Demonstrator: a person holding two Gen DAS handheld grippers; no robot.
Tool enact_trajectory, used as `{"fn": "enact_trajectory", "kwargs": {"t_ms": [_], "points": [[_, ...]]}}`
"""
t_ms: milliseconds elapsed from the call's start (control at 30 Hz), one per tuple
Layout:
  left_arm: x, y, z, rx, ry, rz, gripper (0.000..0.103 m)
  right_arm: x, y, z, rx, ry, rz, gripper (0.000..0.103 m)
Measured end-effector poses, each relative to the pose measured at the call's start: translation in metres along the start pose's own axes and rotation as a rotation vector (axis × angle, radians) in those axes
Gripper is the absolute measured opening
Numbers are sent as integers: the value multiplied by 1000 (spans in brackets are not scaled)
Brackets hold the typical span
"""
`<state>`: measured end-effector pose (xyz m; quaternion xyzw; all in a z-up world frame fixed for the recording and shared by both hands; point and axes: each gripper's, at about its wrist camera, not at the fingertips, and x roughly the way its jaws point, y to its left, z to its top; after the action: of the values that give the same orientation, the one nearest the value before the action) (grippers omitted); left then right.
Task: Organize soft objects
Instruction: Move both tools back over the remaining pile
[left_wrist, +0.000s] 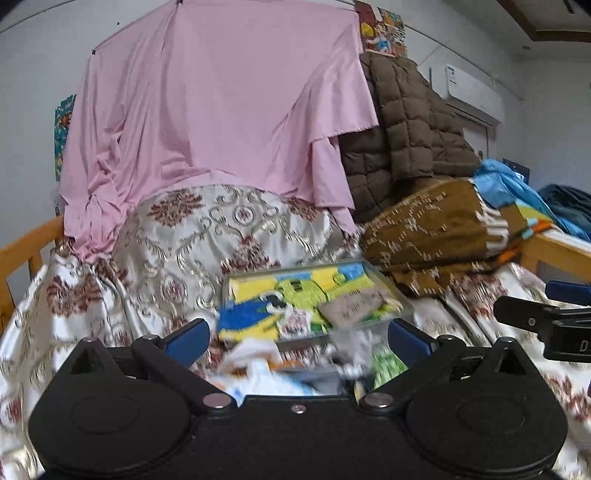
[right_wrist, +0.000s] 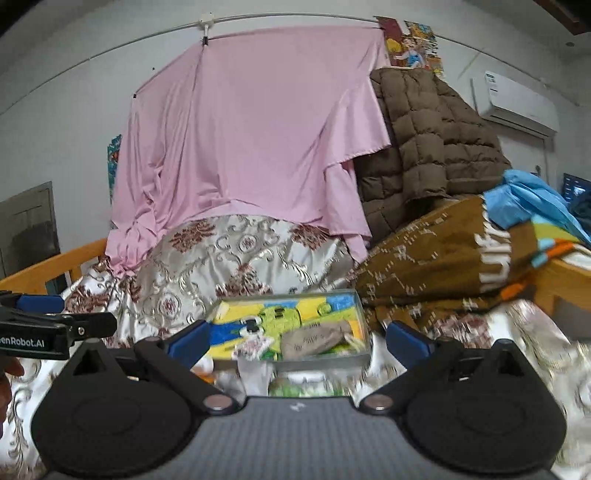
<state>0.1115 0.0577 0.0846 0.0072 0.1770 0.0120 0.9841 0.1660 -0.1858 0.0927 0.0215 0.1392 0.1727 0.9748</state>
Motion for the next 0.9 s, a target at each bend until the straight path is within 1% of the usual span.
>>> {"fn": "enact_trajectory", "kwargs": {"t_ms": [67, 167, 267, 367, 433, 600, 733, 900], "points": [[-6, -4, -17, 22, 21, -2, 102, -10, 6, -16, -1, 14, -17, 103], [-9, -7, -42, 56, 64, -6, 102, -18, 14, -36, -4, 59, -33, 103], [-11, -4, -63, 60, 110, -7, 102, -22, 22, -52, -46, 105, -26, 103], [-11, 0, -79, 65, 158, 7, 102, -24, 28, -67, -85, 121, -28, 103], [-11, 4, -88, 73, 182, 20, 102, -22, 29, -74, -86, 143, -20, 103], [-11, 8, -103, 67, 242, 44, 102, -15, 30, -92, -87, 230, 9, 103], [-10, 7, -112, 94, 287, 56, 102, -6, 31, -105, -87, 308, 31, 103], [-8, 9, -118, 110, 323, 68, 102, -1, 40, -118, -121, 365, 67, 103]]}}
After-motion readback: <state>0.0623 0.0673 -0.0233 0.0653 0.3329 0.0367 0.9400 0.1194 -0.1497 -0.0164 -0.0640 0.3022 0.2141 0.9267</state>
